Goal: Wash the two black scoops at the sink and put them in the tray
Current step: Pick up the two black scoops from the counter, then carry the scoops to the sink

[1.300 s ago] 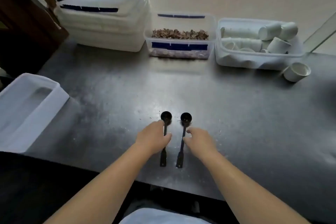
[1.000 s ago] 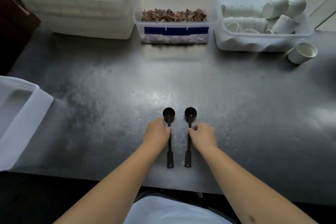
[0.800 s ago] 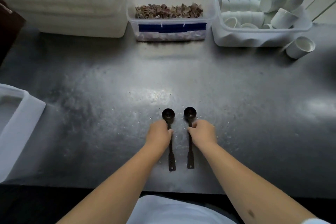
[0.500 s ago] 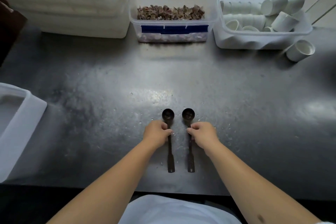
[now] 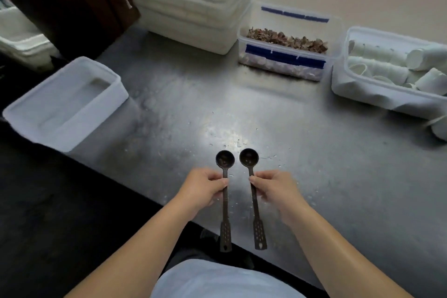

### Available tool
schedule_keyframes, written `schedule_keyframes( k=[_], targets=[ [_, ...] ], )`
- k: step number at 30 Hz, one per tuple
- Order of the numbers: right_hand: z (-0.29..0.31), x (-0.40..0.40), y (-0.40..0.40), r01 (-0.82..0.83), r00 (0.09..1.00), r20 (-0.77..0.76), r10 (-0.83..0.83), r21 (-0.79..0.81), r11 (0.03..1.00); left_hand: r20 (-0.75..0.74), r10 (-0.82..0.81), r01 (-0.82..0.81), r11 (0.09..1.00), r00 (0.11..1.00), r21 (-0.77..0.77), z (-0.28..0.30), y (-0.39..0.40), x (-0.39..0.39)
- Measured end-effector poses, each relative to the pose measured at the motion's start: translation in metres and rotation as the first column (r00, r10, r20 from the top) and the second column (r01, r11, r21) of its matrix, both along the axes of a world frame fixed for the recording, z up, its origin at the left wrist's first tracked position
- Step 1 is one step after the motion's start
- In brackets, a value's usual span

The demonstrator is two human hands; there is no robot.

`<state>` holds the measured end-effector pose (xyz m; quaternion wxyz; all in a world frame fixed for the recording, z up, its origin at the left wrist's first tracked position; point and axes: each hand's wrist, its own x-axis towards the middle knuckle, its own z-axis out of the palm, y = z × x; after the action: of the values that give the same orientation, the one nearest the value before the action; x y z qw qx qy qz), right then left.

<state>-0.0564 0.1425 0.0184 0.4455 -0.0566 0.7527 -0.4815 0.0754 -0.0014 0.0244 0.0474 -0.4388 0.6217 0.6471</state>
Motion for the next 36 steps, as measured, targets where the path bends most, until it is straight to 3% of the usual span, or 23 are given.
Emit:
schedule_keyframes(
  k=[7, 14, 25, 30, 36],
  targets=[
    [0.011, 0.041, 0.001, -0.269, 0.962, 0.025, 0.273, -0.108, 0.957, -0.041, 0.319, -0.318, 0.948, 0.947, 0.030, 0.021, 0.046, 0.067],
    [0.020, 0.116, -0.028, -0.475, 0.869, 0.069, 0.491, -0.165, 0.864, -0.056, 0.579, -0.579, 0.815, 0.813, 0.012, 0.036, 0.071, 0.162],
    [0.037, 0.305, -0.106, -0.845, 0.508, 0.034, 0.861, -0.175, 0.505, -0.085, 0.887, -0.888, 0.458, 0.454, 0.036, 0.047, 0.081, 0.355],
    [0.040, 0.428, -0.146, -0.926, 0.353, 0.020, 0.936, -0.136, 0.352, -0.109, 0.958, -0.961, 0.271, 0.265, 0.050, 0.047, 0.079, 0.464],
    [0.048, 0.573, -0.174, -0.971, 0.128, 0.033, 0.991, -0.201, 0.132, -0.133, 0.989, -0.998, 0.064, 0.060, 0.029, 0.060, 0.085, 0.591]
  ],
)
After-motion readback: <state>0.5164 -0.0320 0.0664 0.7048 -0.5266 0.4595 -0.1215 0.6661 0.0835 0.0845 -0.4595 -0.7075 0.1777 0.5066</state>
